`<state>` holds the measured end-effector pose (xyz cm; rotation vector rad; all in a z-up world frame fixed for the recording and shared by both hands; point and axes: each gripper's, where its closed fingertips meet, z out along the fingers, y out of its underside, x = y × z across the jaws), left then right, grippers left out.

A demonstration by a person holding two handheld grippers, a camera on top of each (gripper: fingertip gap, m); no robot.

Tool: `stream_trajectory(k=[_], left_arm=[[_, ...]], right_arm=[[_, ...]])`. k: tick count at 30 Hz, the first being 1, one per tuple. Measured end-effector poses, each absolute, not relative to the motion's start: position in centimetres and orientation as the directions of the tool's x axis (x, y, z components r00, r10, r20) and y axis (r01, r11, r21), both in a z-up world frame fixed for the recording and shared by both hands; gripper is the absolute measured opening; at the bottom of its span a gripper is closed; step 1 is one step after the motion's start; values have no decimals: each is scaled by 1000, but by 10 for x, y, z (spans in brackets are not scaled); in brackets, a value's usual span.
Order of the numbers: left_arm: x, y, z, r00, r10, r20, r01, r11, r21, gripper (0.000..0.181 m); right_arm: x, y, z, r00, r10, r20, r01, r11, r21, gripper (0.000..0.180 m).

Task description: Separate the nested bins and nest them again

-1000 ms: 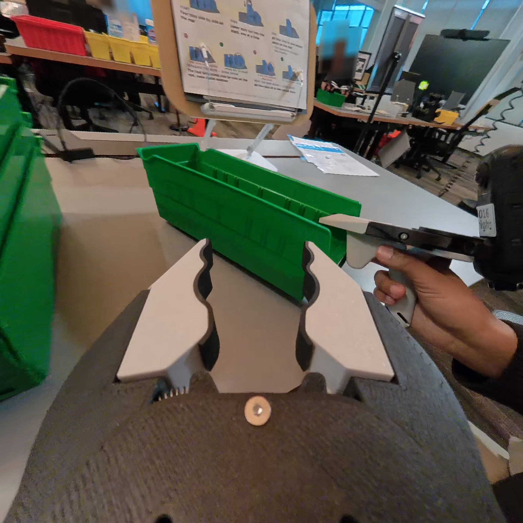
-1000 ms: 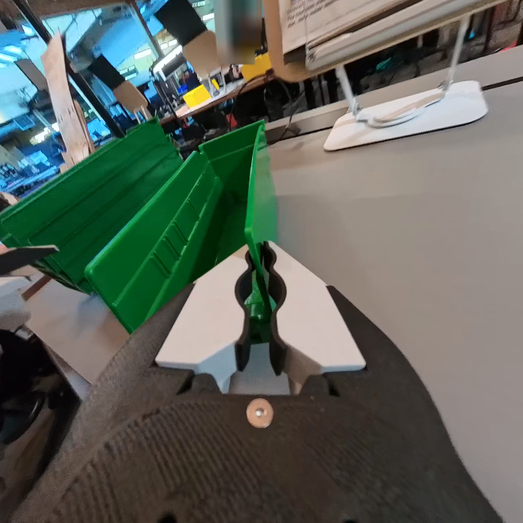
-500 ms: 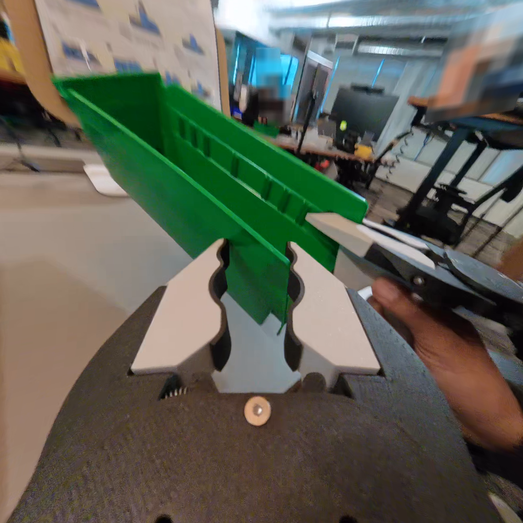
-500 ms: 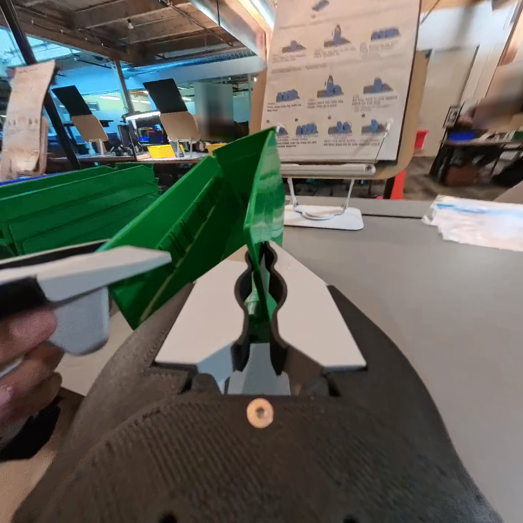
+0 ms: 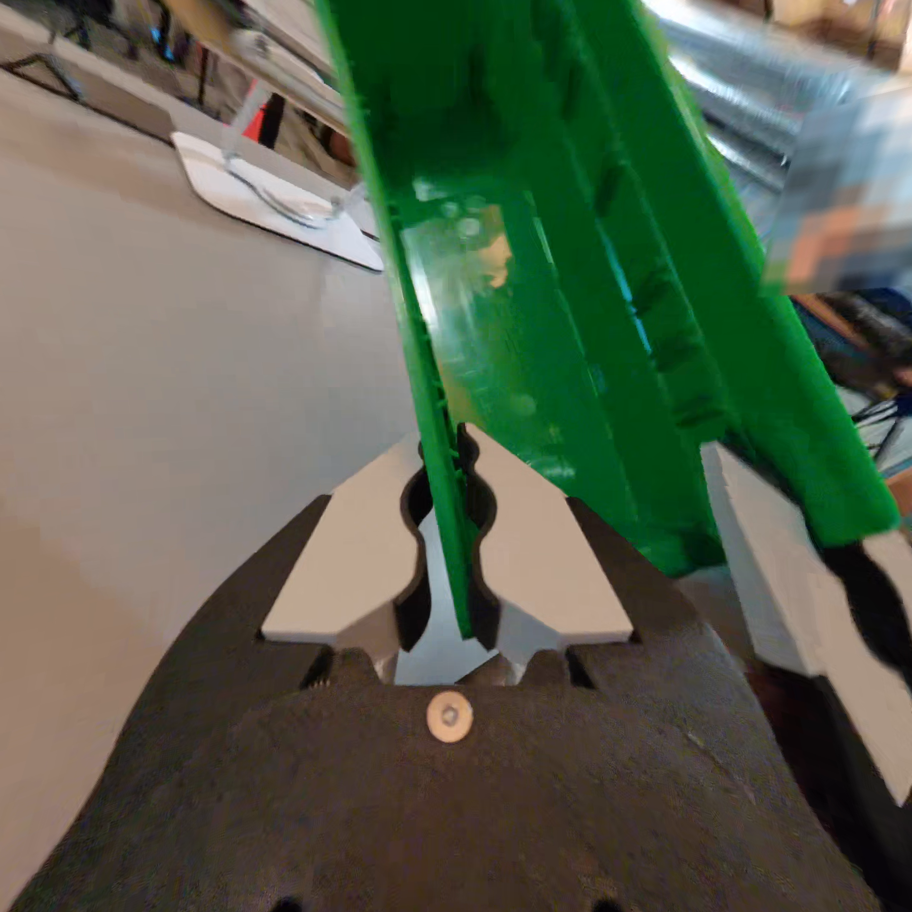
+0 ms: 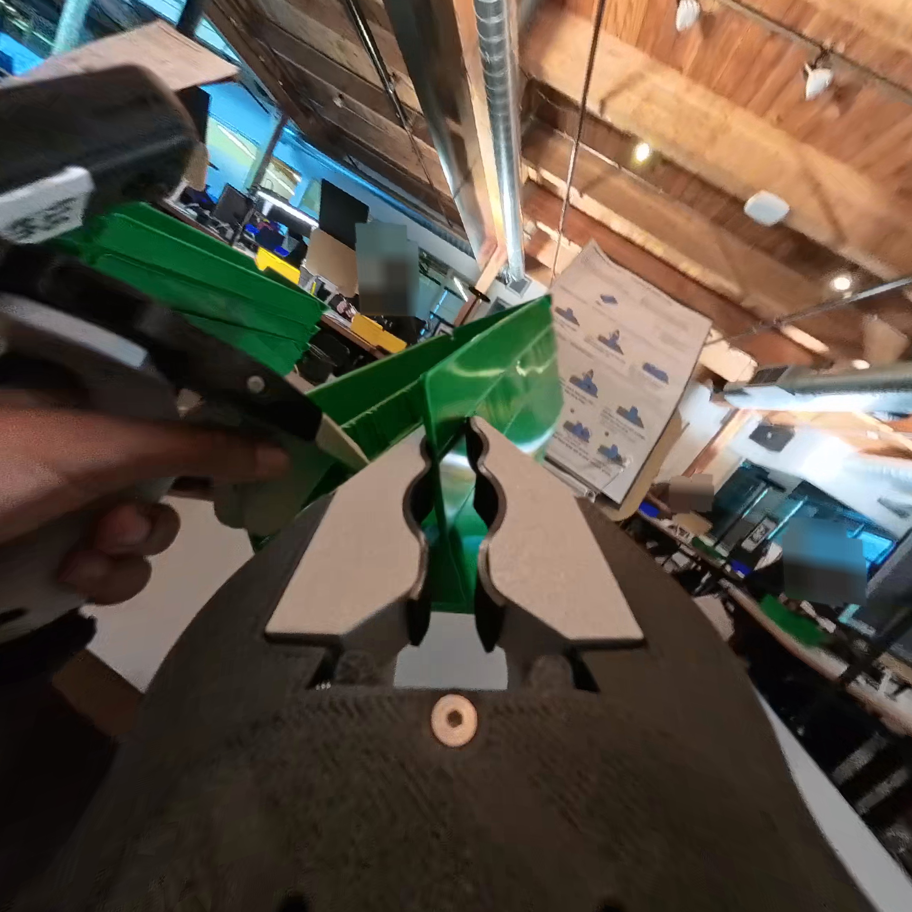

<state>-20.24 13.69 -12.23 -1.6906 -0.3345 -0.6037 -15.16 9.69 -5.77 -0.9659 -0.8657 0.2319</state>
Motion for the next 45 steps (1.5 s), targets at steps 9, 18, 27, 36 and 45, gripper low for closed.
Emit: stream_trajectory(k=[9, 18, 27, 36, 45], left_arm=[[-218, 133, -95, 904, -153, 399, 375, -161, -913, 0], [-289, 107, -14, 956, -68, 284, 287, 41, -957, 0], [-450, 14, 54, 921, 275, 276, 203, 263, -943, 1], [-503, 7, -7, 904, 394, 165, 213, -81, -974, 0], [-511, 38, -44, 904, 420, 77, 206, -271, -940, 1]], right_arm=[[-157, 80, -57, 634, 521, 571, 174, 623, -762, 21], [-174, 41, -62, 556, 556, 619, 117, 684, -720, 7], [-186, 68, -98, 505, 671, 543, 214, 512, -832, 0], [-183, 83, -113, 509, 703, 497, 266, 421, -867, 0], [-165, 92, -116, 552, 664, 504, 311, 396, -864, 0]])
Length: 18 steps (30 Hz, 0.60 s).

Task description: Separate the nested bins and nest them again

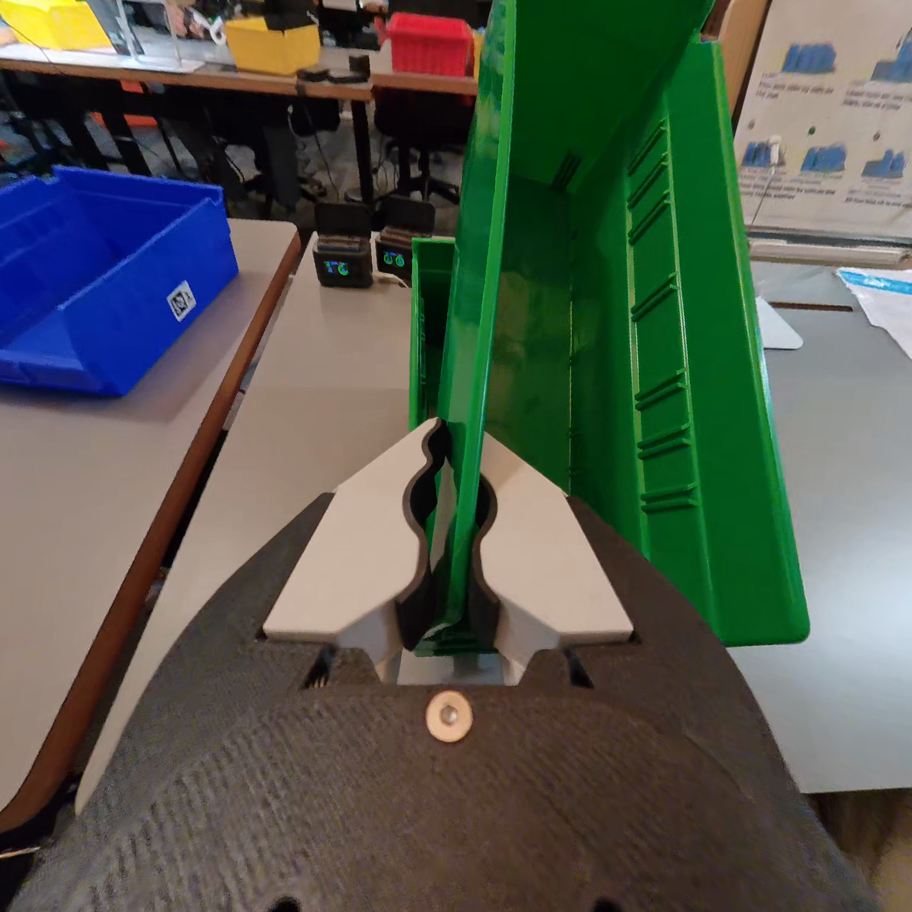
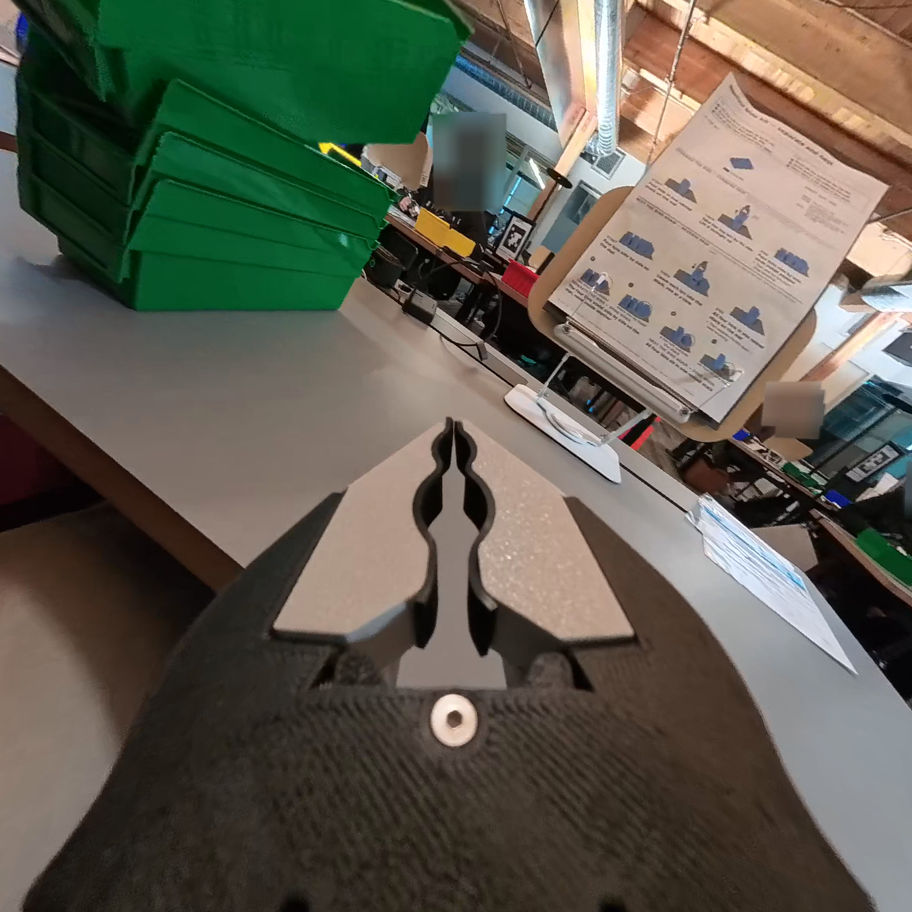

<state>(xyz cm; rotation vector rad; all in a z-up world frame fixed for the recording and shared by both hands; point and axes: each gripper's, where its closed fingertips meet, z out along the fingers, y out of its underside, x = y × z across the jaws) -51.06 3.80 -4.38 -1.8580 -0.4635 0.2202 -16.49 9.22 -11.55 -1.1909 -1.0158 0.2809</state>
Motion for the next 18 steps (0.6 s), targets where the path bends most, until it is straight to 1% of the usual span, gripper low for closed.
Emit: stream_trajectory(k=[5, 7, 11, 12, 13, 15, 18], left_arm=[[-519, 49, -63, 896, 425, 131, 284, -321, -904, 1], [-521, 49, -68, 892, 420, 167, 321, -329, -888, 3], [-521, 49, -55, 885, 383, 265, 367, -222, -903, 9], [-521, 48, -51, 884, 367, 290, 380, -201, -903, 15], [-520, 47, -48, 883, 355, 306, 389, -189, -902, 15], [-521, 45, -43, 884, 348, 313, 387, -167, -907, 13], [-520, 44, -41, 892, 348, 288, 362, -168, -917, 18]], right_arm=[[-151, 101, -118, 586, 644, 492, 332, 364, -870, 0], [-148, 102, -117, 593, 638, 491, 335, 360, -871, 0], [-150, 102, -120, 583, 647, 491, 338, 357, -871, 0], [-152, 102, -121, 578, 649, 494, 342, 357, -869, 0], [-152, 101, -123, 574, 651, 497, 345, 358, -868, 0], [-154, 99, -123, 565, 653, 504, 347, 365, -864, 0], [-155, 97, -124, 559, 653, 511, 350, 372, -859, 0]])
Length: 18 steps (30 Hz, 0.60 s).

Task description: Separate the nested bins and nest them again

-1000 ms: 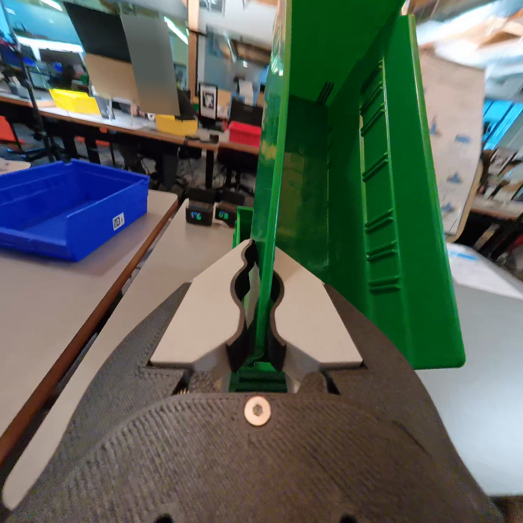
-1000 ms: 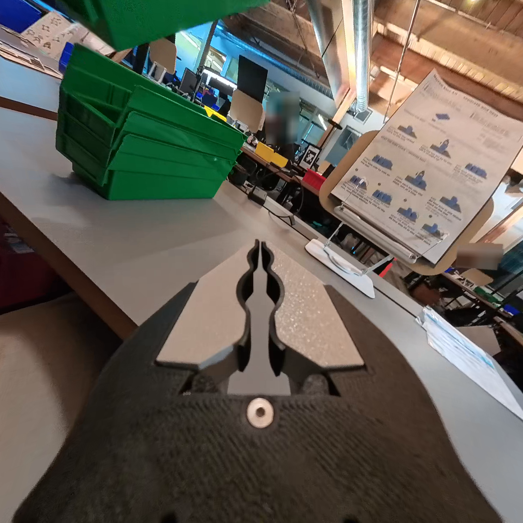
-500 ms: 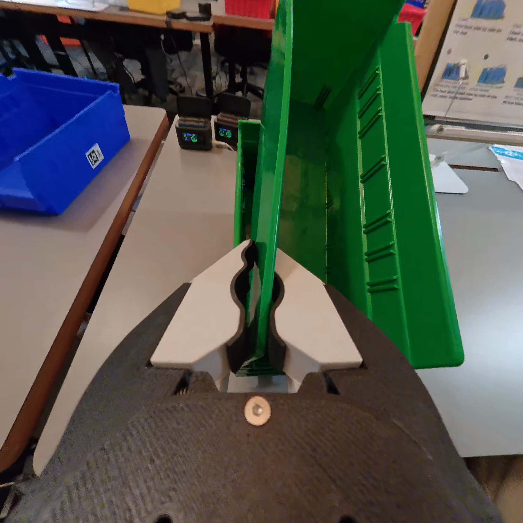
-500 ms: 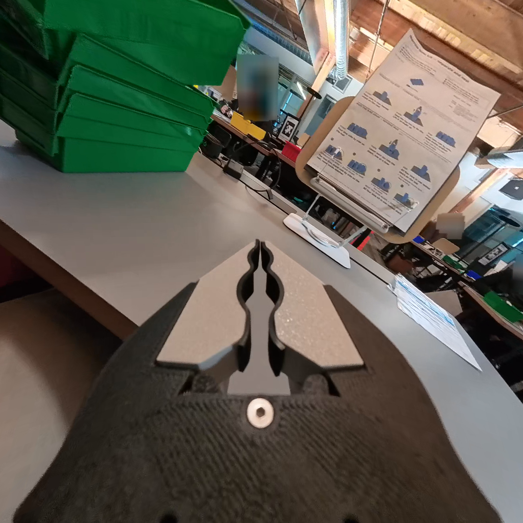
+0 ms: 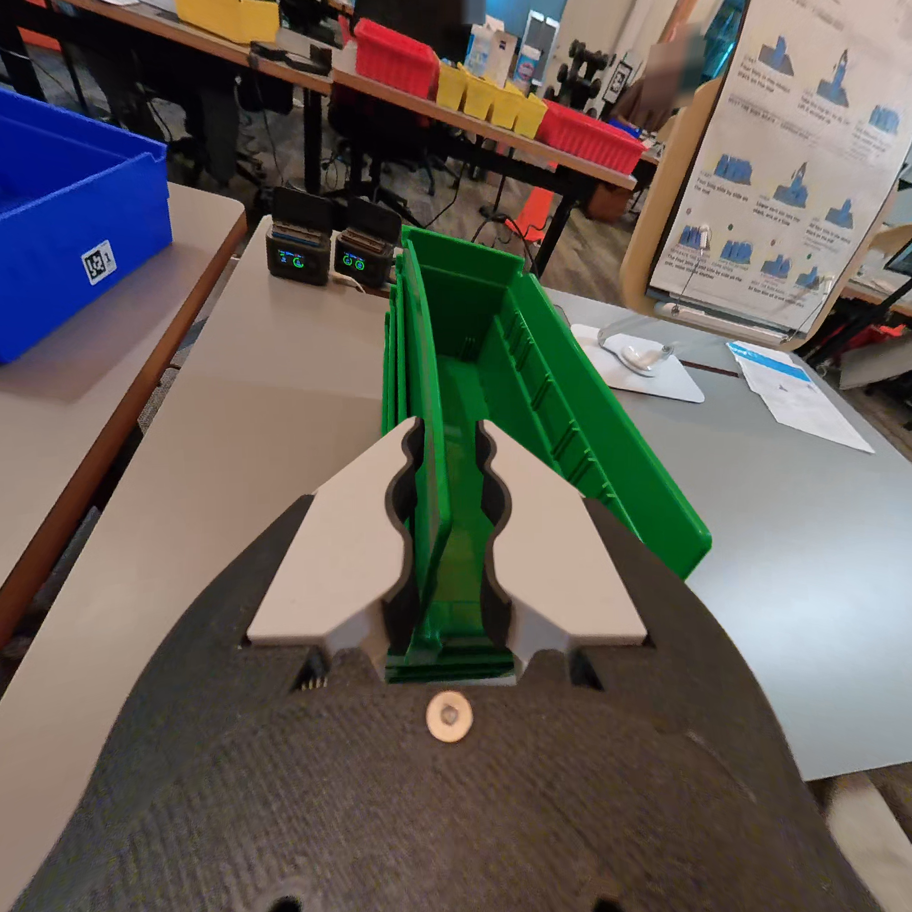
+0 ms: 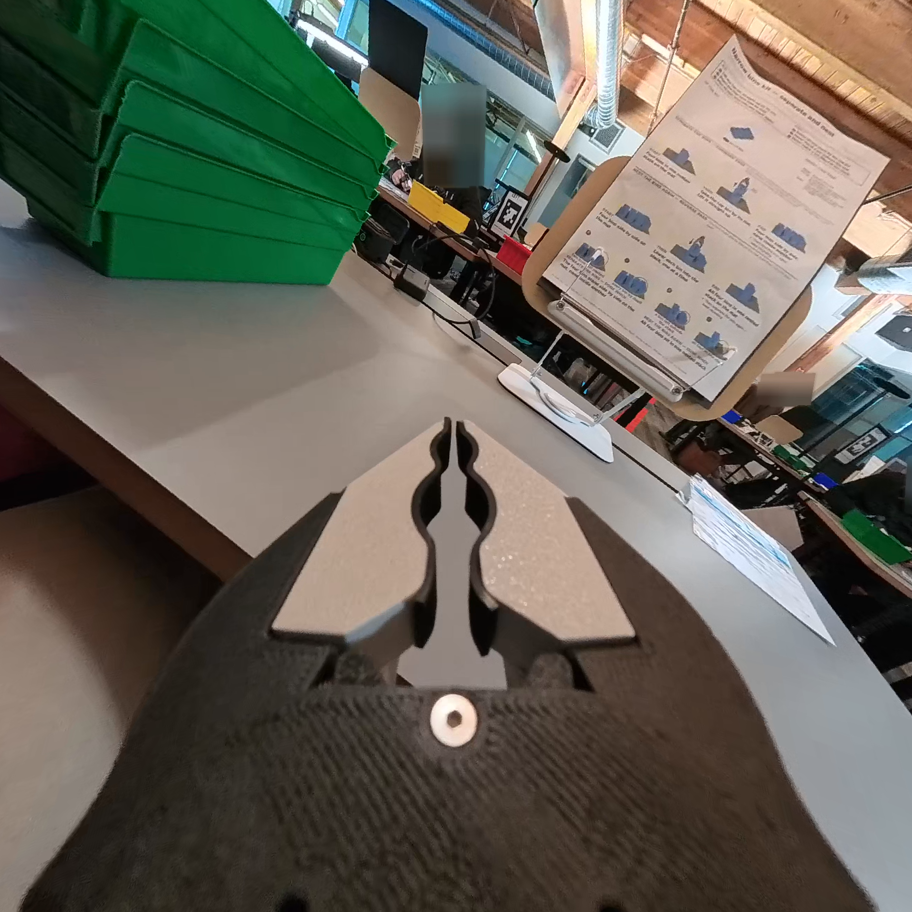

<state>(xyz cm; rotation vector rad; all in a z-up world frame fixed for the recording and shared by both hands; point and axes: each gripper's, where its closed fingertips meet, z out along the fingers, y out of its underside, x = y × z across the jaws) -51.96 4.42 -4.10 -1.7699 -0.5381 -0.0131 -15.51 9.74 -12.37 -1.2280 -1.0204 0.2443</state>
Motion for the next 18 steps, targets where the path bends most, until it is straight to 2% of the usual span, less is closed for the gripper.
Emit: stream_trajectory(k=[6, 8, 9, 18], left_arm=[[-513, 51, -66, 917, 353, 187, 307, -321, -896, 28], [-519, 50, -65, 908, 383, 169, 295, -302, -906, 18], [-526, 48, -63, 895, 422, 143, 280, -285, -917, 2], [-528, 48, -43, 890, 424, 169, 242, -125, -962, 0]], right_arm=[[-156, 98, -125, 554, 657, 511, 354, 369, -859, 0], [-156, 98, -126, 550, 659, 513, 355, 371, -858, 0], [-156, 98, -126, 548, 661, 513, 356, 371, -858, 1], [-158, 98, -127, 539, 666, 516, 360, 372, -856, 1]])
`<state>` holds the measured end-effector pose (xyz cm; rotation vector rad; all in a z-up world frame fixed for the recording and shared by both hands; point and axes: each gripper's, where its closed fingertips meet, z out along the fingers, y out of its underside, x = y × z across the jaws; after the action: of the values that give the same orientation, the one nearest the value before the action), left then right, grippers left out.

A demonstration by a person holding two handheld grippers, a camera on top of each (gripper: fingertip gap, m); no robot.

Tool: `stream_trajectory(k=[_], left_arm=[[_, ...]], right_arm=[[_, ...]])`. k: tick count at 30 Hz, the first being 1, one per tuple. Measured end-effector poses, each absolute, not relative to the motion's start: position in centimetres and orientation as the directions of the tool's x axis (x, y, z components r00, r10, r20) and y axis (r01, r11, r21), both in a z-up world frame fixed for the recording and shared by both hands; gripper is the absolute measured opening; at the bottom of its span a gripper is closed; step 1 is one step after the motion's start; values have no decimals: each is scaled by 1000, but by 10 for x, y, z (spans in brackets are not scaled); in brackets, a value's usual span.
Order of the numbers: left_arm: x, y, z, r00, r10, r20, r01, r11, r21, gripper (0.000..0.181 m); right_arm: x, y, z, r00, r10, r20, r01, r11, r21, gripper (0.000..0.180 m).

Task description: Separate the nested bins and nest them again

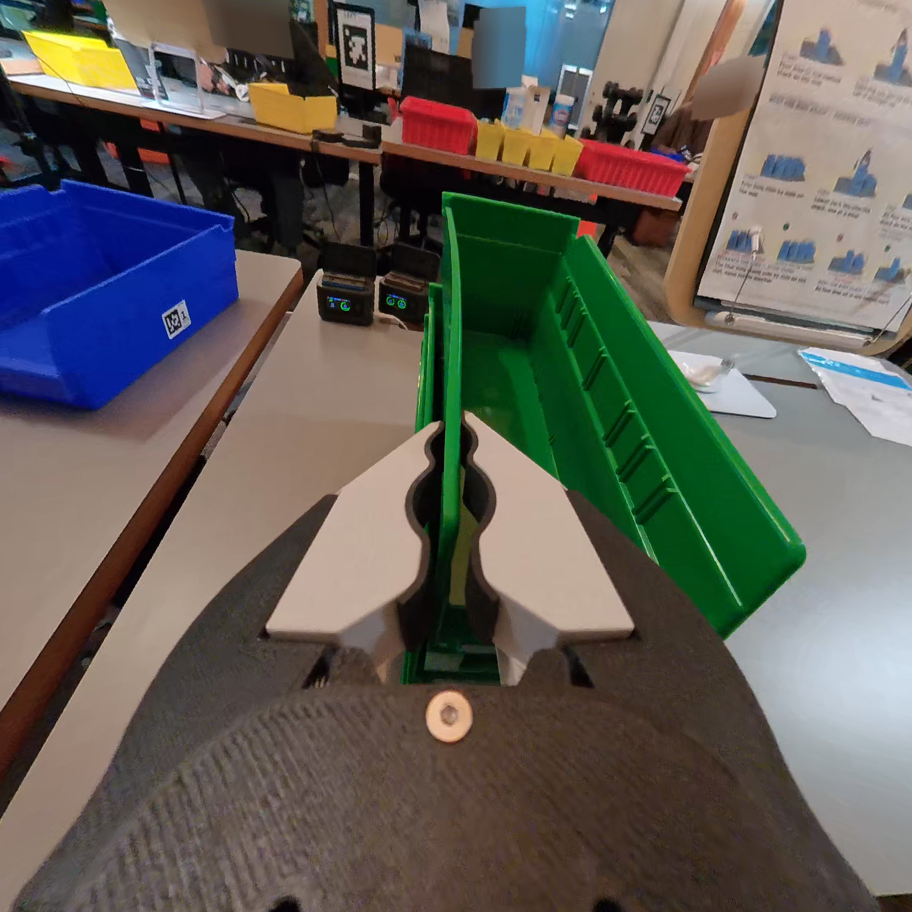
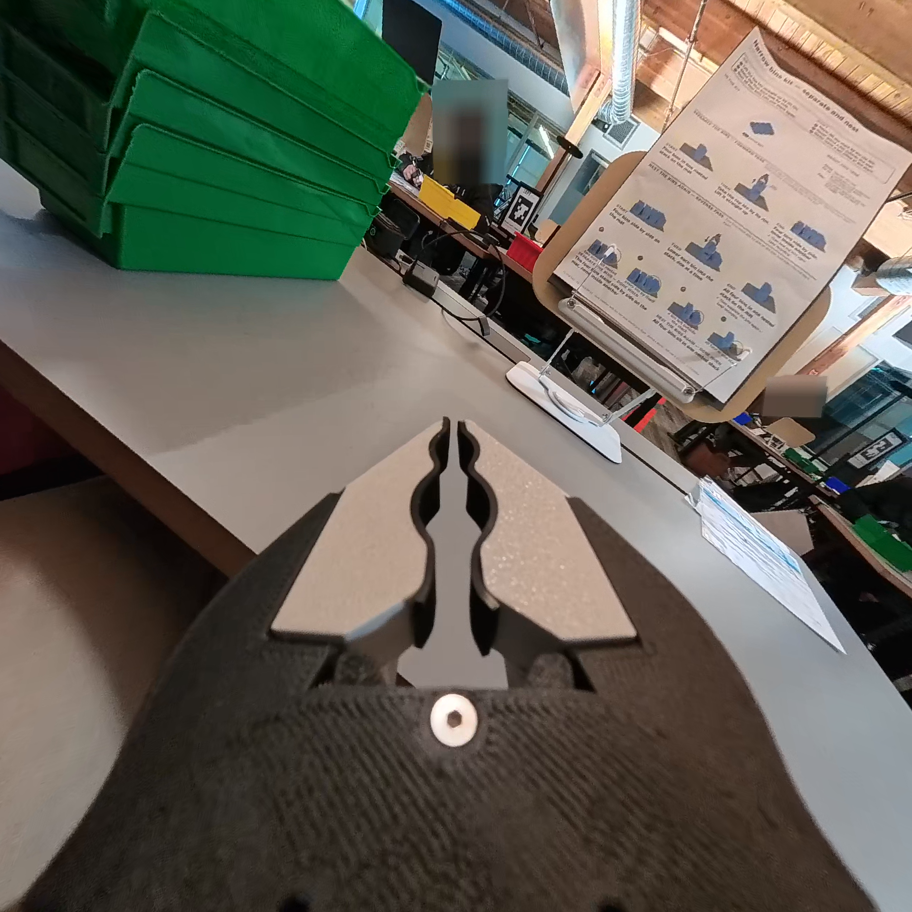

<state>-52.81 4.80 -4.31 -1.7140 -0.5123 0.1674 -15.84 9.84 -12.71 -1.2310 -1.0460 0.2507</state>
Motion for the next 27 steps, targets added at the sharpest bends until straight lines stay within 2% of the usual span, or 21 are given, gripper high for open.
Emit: stream_trajectory(k=[27], left_arm=[[-531, 54, -71, 886, 429, 174, 257, -142, -956, 1]], right_arm=[[-162, 96, -128, 524, 674, 521, 361, 379, -852, 1]])
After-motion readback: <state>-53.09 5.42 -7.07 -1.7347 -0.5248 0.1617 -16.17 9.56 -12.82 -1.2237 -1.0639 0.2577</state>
